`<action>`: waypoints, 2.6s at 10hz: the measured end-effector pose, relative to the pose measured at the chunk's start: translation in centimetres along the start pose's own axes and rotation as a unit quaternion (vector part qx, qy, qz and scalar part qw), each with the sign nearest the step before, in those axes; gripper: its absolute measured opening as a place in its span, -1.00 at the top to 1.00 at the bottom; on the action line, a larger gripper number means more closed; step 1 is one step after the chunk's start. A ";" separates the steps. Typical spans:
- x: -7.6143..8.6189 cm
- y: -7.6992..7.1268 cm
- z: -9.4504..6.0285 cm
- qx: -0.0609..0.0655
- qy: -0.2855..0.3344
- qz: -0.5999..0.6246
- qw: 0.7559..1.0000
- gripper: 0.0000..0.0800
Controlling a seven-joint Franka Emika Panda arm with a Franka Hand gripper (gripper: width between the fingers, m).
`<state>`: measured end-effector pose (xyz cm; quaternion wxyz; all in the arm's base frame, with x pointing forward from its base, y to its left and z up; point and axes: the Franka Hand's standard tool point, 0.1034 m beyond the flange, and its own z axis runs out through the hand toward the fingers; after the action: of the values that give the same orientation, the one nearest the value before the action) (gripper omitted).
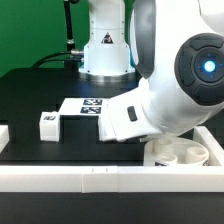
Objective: Assemble stool
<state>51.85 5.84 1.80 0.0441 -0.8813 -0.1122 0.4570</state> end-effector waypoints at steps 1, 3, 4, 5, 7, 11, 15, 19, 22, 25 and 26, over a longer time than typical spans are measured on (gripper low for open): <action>0.2 0.1 0.2 -0.001 0.006 0.000 1.000 -0.04; 0.6 0.1 1.2 -0.003 0.017 -0.004 1.000 0.83; 0.7 0.1 1.4 -0.003 0.018 -0.009 1.000 0.94; 0.7 -0.1 1.3 -0.004 0.017 -0.011 1.000 0.94; 0.2 -0.8 0.2 -0.006 0.009 -0.016 1.000 1.00; -0.3 -0.6 -0.3 -0.015 0.020 -0.071 0.997 0.77; -3.1 -1.0 0.4 -0.024 0.040 -0.099 0.994 -0.12; -3.0 -0.9 0.5 -0.023 0.039 -0.099 0.994 -0.62; -4.8 -0.2 1.7 -0.042 0.073 -0.040 0.996 -0.62; -4.8 -0.4 2.1 -0.049 0.084 -0.040 0.994 -0.62; -4.9 -0.4 2.1 -0.048 0.082 -0.041 0.995 -0.62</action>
Offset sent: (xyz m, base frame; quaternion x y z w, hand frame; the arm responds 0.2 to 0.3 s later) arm -0.0158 -0.0021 -0.0127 -0.0083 0.0262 -0.0247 0.9993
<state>47.33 5.05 4.50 0.0290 -0.9116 -0.1658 0.3751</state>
